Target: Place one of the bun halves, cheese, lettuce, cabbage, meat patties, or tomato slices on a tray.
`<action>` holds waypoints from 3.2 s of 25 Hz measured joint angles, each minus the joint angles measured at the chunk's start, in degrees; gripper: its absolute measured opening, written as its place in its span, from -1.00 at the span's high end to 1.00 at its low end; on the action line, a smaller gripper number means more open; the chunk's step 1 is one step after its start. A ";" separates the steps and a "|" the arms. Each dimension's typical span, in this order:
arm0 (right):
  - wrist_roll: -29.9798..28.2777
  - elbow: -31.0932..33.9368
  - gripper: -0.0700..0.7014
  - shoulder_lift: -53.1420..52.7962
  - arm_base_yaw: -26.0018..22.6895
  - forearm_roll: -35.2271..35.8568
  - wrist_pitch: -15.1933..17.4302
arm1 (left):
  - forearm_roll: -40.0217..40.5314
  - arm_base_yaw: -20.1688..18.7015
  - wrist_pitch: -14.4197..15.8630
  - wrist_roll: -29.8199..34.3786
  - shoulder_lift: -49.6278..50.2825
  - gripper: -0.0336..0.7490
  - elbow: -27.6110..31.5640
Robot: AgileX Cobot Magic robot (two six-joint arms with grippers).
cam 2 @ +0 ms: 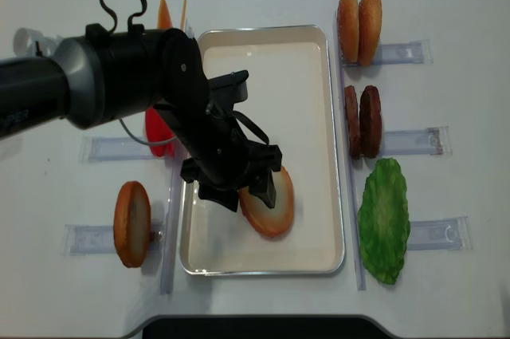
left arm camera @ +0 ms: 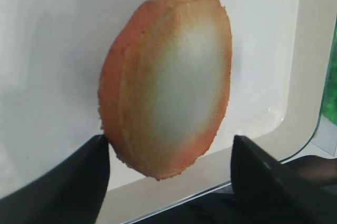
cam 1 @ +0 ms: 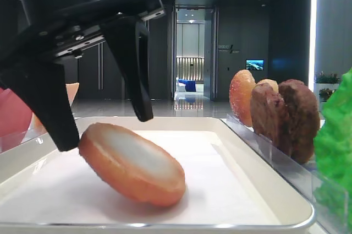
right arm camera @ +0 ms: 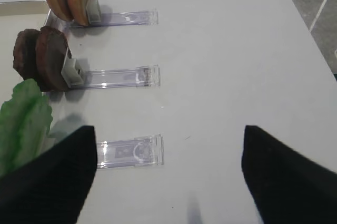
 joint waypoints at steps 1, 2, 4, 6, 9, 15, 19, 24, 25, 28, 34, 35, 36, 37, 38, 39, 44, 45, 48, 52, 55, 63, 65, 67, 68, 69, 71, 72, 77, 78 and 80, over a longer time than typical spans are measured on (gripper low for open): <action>0.00 0.00 -0.58 0.00 0.00 0.00 0.00 | 0.04 0.00 0.12 -0.05 0.00 -0.51 0.00; 0.00 0.00 -0.58 0.00 0.00 0.00 0.00 | 0.04 0.00 0.40 -0.05 0.00 -0.53 0.00; 0.00 0.00 -0.58 0.00 0.00 0.00 0.00 | 0.28 0.00 0.83 -0.27 0.00 -0.55 0.00; 0.00 0.00 -0.58 0.00 0.00 0.00 0.00 | 1.02 0.00 1.17 -1.11 0.00 -0.56 0.00; 0.00 0.00 -0.58 0.00 0.00 0.00 0.00 | 2.99 0.00 2.23 -2.51 -0.06 -0.56 0.00; 0.00 0.00 -0.58 0.00 0.00 0.00 0.00 | 4.66 0.00 3.03 -2.98 -1.68 -0.56 0.00; 0.00 0.00 -0.58 0.00 0.00 0.00 0.00 | 6.19 0.00 5.23 -3.30 -2.86 -0.56 -0.04; 0.00 0.00 -0.58 0.00 0.00 0.00 0.00 | 10.32 0.00 11.44 -5.03 -4.13 -0.56 -2.36; 0.00 0.00 -0.58 0.00 0.00 0.00 0.00 | 11.39 0.00 13.04 -5.50 -4.42 -0.56 -3.32; 0.00 0.00 -0.58 0.00 0.00 0.00 0.00 | 13.85 0.00 18.26 -6.10 -4.97 -0.56 -5.39; 0.00 0.00 -0.58 0.00 0.00 0.00 0.00 | 20.59 0.00 23.76 -9.01 -5.16 -0.56 -7.46; 0.00 0.00 -0.58 0.00 0.00 0.00 0.00 | 21.12 0.00 23.87 -9.21 -5.16 -0.56 -7.51; 0.00 0.00 -0.58 0.00 0.00 0.00 0.00 | 21.26 0.00 23.96 -9.28 -5.16 -0.57 -7.52; 0.00 0.00 -0.58 0.00 0.00 0.00 0.00 | 21.32 0.00 24.00 -9.35 -5.16 -0.57 -7.52; 0.00 0.00 -0.58 0.00 0.00 0.00 0.00 | 21.32 0.00 24.00 -9.47 -5.16 -0.57 -7.52; 0.00 0.00 -0.58 0.00 0.00 0.00 0.00 | 21.32 0.00 24.07 -9.47 -5.16 -0.57 -7.56; 0.00 0.00 -0.58 0.00 0.00 0.00 0.00 | 21.49 0.00 24.36 -9.47 -5.16 -0.72 -8.92; 0.00 0.00 -0.58 0.00 0.00 0.00 0.00 | 21.49 0.00 24.41 -9.47 -5.16 -0.76 -9.13; 0.00 0.00 -0.58 0.00 0.00 0.00 0.00 | 21.49 0.00 24.41 -9.47 -5.43 -0.82 -9.55; 0.00 0.00 -0.58 0.00 0.00 0.00 0.00 | 21.66 0.00 24.48 -9.41 -6.64 -0.84 -9.55; 0.00 0.00 -0.58 0.00 0.00 0.00 0.00 | 21.73 0.00 24.53 -9.41 -8.06 -0.84 -9.55; 0.00 0.00 -0.58 0.00 0.00 0.00 0.00 | 23.07 0.00 24.84 -9.14 -12.32 -0.84 -9.55; 0.00 0.00 -0.58 0.00 0.00 0.00 0.00 | 23.24 0.51 24.84 -8.69 -12.85 -0.84 -9.55; 0.00 0.00 -0.58 0.00 0.00 0.00 0.00 | 23.28 0.95 24.84 -8.21 -13.10 -0.83 -9.55; 0.00 0.00 -0.58 0.00 0.00 0.00 0.00 | 23.40 1.15 24.84 -8.15 -13.29 -0.83 -9.55; 0.00 0.00 -0.58 0.00 0.00 0.00 0.00 | 23.72 1.47 24.84 -8.01 -13.46 -0.83 -9.55; 0.00 0.00 -0.58 0.00 0.00 0.00 0.00 | 24.20 2.52 24.86 -7.23 -14.04 -0.83 -9.55; 0.00 0.00 -0.58 0.00 0.00 0.00 0.00 | 24.20 3.13 24.86 -6.94 -14.41 -0.83 -9.50; 0.00 0.00 -0.58 0.00 0.00 0.00 0.00 | 24.58 6.11 24.99 -5.21 -16.37 -0.83 -9.34; 0.00 0.00 -0.58 0.00 0.00 0.00 0.00 | 24.58 6.90 24.99 -4.93 -16.74 -0.83 -9.34; 0.00 0.00 -0.58 0.00 0.00 0.00 0.00 | 24.58 8.48 25.01 -4.05 -17.30 -0.82 -9.34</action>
